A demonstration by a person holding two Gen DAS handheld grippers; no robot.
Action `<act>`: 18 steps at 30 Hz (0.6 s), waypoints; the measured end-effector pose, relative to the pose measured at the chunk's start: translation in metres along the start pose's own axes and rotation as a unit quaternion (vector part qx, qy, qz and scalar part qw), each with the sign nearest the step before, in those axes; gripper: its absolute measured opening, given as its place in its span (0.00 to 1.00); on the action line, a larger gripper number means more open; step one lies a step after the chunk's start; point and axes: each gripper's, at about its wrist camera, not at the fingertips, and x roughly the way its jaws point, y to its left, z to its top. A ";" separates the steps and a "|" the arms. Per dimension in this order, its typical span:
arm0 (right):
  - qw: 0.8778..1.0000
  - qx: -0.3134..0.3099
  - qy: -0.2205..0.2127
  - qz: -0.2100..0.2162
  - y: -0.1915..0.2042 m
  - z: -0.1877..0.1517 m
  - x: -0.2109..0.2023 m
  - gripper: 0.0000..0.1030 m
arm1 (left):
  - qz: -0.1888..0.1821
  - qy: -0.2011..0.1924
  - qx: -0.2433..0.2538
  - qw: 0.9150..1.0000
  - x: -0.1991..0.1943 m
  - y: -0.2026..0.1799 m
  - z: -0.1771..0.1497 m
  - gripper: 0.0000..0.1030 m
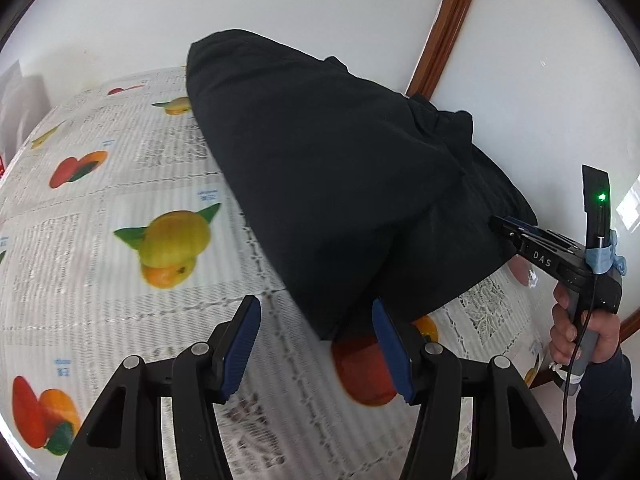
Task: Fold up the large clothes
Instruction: 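Fold the held jacket edge over the bundle with the right gripper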
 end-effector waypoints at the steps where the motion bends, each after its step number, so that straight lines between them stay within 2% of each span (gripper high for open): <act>1: 1.000 0.000 0.006 -0.001 -0.003 0.000 0.003 0.19 | 0.001 0.002 0.000 1.000 0.002 -0.002 0.001 0.54; 5: 1.000 -0.001 0.021 0.013 -0.007 0.000 0.012 0.10 | 0.003 0.005 0.008 1.000 0.010 -0.012 0.004 0.48; 7: 1.000 -0.008 0.025 0.014 -0.005 0.000 0.016 0.09 | 0.013 0.001 0.007 1.000 0.015 -0.014 0.007 0.47; 9: 1.000 -0.019 0.021 0.008 -0.001 0.000 0.017 0.07 | 0.020 -0.005 0.010 1.000 0.016 -0.017 0.007 0.43; 10: 1.000 -0.020 0.020 0.006 0.001 0.001 0.019 0.06 | 0.028 -0.008 0.012 0.999 0.017 -0.017 0.007 0.35; 12: 0.999 -0.025 0.019 0.007 0.005 0.003 0.021 0.04 | 0.032 -0.012 0.011 0.999 0.016 -0.014 0.007 0.28; 13: 0.999 -0.027 0.021 0.008 0.007 0.005 0.023 0.02 | 0.035 -0.014 0.003 0.999 0.015 -0.010 0.007 0.17; 18: 0.999 -0.034 0.022 0.014 0.023 0.006 0.023 0.02 | 0.031 -0.026 -0.018 0.999 0.004 0.011 0.006 0.10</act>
